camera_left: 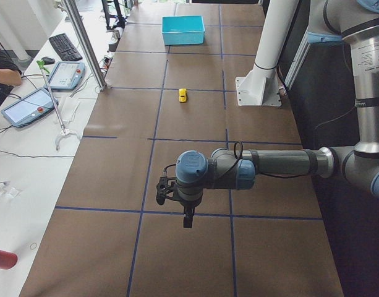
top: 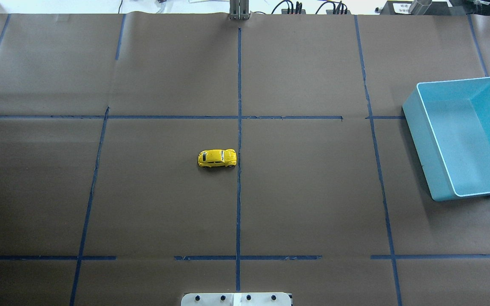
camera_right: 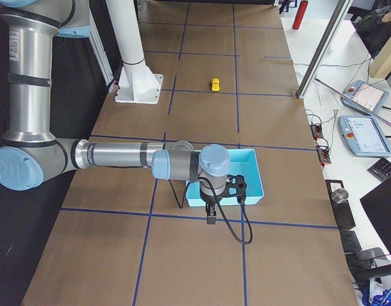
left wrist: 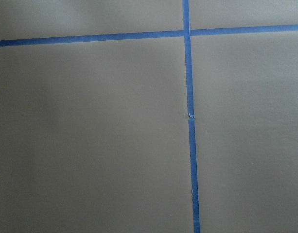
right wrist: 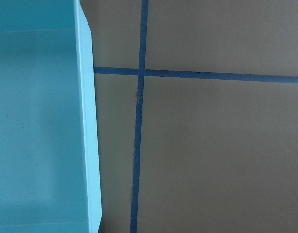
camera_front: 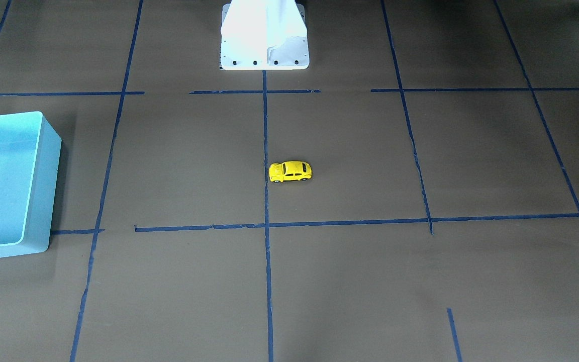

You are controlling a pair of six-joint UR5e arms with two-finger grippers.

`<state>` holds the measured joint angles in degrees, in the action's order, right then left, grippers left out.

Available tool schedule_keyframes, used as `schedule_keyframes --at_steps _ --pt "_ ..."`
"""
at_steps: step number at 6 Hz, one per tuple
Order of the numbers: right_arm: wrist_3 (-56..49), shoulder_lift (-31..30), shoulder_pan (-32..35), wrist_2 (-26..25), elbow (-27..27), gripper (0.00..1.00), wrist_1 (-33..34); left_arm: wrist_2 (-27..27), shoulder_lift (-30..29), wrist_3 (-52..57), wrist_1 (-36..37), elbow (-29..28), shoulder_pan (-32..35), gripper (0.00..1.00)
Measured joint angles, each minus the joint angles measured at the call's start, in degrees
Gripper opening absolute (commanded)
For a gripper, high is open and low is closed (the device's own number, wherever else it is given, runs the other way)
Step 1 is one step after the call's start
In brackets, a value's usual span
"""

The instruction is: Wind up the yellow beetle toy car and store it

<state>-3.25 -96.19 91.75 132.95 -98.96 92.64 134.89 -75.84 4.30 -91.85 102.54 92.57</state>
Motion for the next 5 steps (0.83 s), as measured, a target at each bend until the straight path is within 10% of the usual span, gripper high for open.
schedule_keyframes --at_steps 5 --pt "0.0 0.04 0.15 0.03 -0.22 1.0 0.0 -0.09 0.89 0.46 -0.09 -0.11 0.09 1.0"
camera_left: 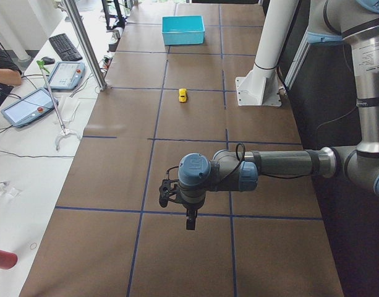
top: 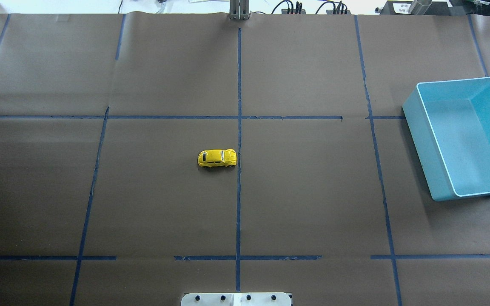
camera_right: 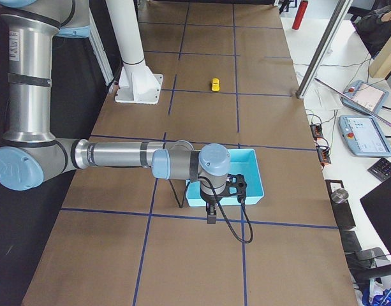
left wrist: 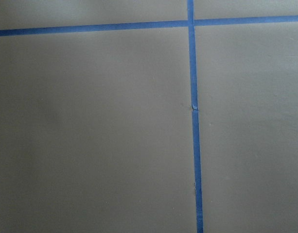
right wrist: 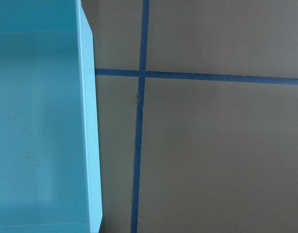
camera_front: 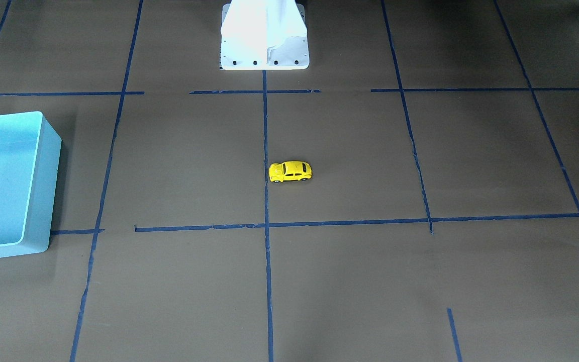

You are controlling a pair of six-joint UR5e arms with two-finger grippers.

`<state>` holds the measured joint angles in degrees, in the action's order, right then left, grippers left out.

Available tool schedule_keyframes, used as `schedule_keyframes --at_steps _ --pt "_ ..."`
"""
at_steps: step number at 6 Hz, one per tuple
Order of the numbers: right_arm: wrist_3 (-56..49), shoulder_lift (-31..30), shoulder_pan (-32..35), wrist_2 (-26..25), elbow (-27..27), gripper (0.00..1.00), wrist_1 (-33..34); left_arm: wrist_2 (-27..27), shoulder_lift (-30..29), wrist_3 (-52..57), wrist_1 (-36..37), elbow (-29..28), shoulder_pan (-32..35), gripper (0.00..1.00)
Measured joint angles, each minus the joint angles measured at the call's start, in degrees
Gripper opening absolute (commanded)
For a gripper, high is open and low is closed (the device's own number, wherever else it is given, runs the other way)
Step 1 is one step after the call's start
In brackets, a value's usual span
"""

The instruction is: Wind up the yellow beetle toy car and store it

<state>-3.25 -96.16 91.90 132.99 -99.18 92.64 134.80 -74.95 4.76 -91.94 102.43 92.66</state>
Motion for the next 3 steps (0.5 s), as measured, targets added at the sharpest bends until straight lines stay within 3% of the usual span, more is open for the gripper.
schedule_keyframes --at_steps 3 --pt "-0.03 0.04 0.36 -0.13 0.07 1.0 0.0 -1.0 -0.73 0.06 -0.56 -0.32 -0.04 1.0"
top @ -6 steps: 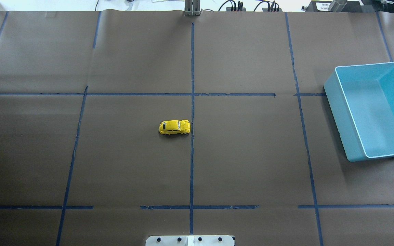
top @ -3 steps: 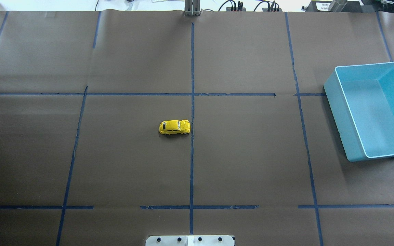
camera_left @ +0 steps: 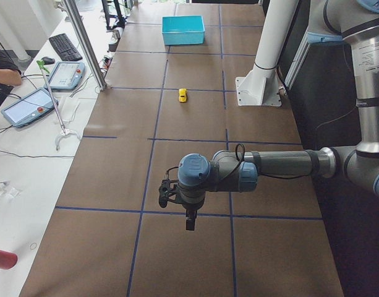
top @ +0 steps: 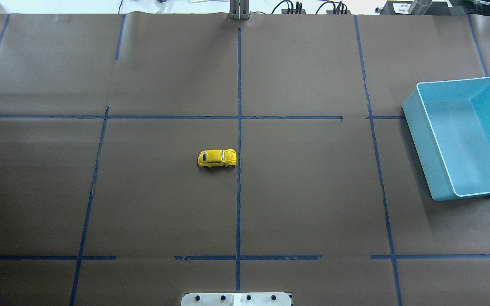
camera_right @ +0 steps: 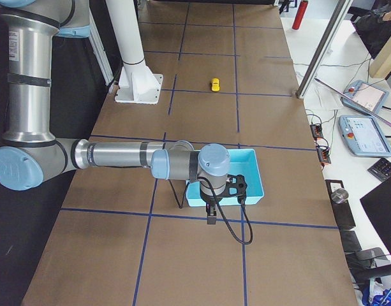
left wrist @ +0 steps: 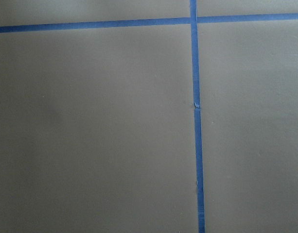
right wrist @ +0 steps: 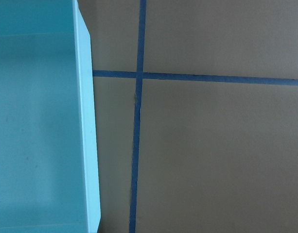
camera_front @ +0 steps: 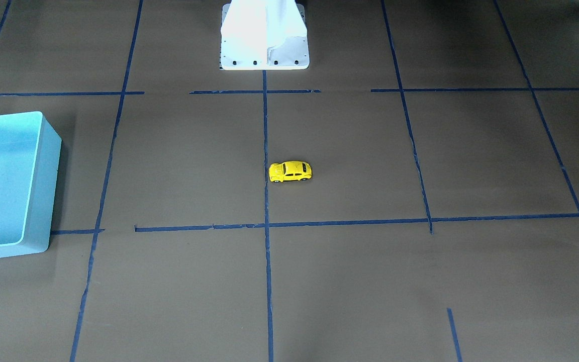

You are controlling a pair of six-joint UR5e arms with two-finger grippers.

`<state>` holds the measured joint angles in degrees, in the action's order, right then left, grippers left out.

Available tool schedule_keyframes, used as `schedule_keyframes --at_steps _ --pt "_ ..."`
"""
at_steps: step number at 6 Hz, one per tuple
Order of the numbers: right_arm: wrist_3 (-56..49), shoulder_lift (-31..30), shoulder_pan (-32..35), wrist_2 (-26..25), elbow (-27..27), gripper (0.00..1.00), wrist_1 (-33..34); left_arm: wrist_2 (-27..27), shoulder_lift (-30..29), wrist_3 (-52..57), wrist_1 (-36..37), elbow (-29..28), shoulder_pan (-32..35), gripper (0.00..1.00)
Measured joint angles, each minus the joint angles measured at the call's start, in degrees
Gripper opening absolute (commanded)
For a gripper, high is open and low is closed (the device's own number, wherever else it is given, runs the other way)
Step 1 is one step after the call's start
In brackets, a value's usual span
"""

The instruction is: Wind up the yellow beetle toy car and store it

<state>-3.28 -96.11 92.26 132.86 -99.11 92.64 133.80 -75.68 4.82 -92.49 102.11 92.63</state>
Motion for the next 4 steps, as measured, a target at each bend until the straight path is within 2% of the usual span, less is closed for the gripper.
schedule_keyframes --at_steps 2,4 --pt "-0.03 -0.03 0.02 -0.03 0.05 1.0 0.0 -0.74 -1.52 -0.02 -1.16 0.07 -0.22 1.0" --pt "-0.14 0.08 -0.01 -0.09 0.23 1.0 -0.06 0.12 -9.64 -0.59 -2.9 -0.95 -5.96 1.0"
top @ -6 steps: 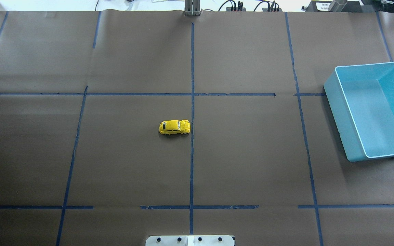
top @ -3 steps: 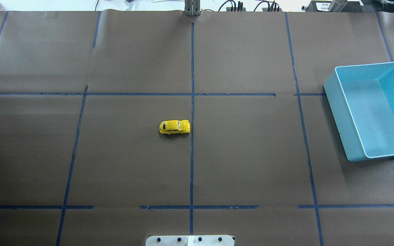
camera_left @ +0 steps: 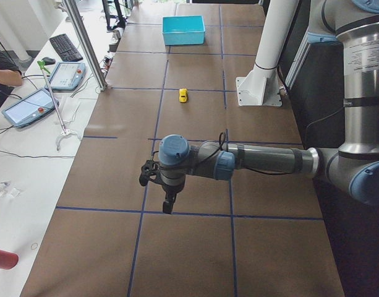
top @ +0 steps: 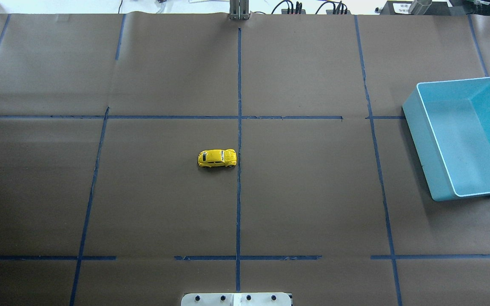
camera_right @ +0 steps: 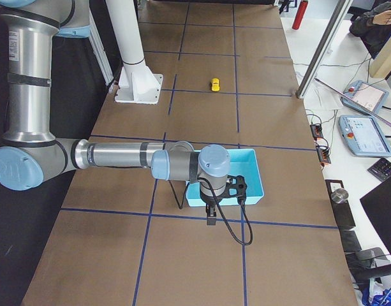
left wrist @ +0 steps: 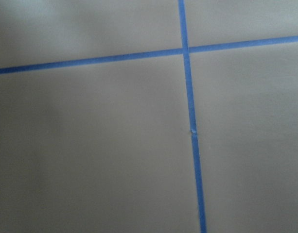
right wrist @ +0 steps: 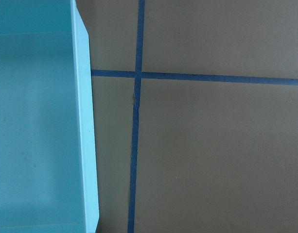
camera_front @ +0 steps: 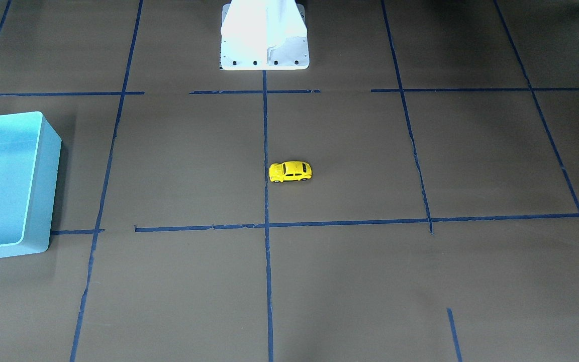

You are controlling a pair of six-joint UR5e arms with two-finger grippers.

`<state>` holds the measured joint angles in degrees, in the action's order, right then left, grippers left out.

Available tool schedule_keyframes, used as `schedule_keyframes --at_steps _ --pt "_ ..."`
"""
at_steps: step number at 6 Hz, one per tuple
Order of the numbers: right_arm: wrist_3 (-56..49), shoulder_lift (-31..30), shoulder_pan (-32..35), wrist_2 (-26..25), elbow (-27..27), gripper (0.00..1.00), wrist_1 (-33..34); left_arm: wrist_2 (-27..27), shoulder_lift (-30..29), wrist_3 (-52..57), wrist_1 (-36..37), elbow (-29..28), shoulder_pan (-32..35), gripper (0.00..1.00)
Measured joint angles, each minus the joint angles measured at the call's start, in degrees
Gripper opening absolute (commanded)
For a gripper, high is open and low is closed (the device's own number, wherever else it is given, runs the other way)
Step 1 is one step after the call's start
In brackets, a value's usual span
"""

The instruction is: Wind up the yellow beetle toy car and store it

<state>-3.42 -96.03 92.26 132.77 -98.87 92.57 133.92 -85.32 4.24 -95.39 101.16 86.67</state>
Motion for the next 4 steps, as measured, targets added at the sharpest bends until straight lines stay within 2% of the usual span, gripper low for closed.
schedule_keyframes --at_steps 2,4 --pt "-0.1 -0.01 0.03 -0.01 -0.06 1.0 -0.03 -0.42 -10.12 -0.16 -0.05 0.4 -8.46 1.0" --pt "-0.08 -0.06 0.03 -0.07 -0.17 1.0 -0.02 -4.21 -20.49 -0.09 -0.22 1.48 -21.34 1.0"
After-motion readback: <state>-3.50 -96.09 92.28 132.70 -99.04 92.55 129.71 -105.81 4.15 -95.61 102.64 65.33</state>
